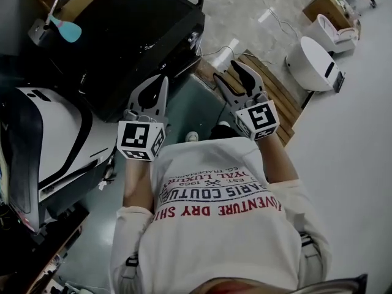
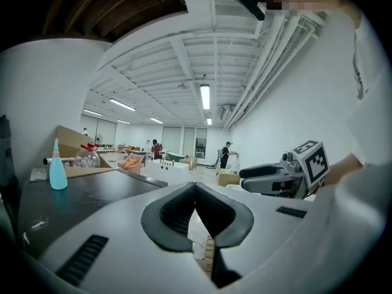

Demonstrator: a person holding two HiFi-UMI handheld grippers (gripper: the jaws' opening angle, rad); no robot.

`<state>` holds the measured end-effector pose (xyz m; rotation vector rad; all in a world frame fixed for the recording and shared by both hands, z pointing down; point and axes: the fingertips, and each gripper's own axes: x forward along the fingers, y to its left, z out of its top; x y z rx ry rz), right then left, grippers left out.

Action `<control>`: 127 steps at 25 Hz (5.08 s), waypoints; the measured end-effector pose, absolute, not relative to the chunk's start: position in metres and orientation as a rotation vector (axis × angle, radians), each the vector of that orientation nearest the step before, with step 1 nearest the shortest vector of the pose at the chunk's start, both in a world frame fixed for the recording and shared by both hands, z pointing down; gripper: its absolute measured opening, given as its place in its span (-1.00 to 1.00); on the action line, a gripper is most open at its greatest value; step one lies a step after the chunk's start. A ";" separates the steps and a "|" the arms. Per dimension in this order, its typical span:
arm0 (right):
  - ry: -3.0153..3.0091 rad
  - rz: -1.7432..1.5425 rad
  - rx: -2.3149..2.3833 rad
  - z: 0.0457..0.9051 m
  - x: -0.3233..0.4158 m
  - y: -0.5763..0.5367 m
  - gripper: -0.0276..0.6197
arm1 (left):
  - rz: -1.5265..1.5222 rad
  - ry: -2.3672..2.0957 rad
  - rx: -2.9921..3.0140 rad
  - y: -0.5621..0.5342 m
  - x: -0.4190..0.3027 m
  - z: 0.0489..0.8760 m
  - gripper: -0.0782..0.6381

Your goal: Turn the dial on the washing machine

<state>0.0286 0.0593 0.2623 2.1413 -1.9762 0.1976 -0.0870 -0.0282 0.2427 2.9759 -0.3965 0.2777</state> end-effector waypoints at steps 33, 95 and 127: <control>-2.171 0.239 1.371 0.477 0.125 -0.099 -0.16 | 0.411 -1.428 2.441 -0.061 -0.065 0.407 -0.74; -2.015 -0.080 1.518 0.500 0.126 -0.115 -0.07 | 0.408 -1.417 2.458 -0.027 -0.043 0.410 -0.74; -1.890 -0.355 1.396 0.501 0.122 -0.113 -0.09 | 0.442 -1.399 2.477 -0.028 -0.043 0.415 -0.74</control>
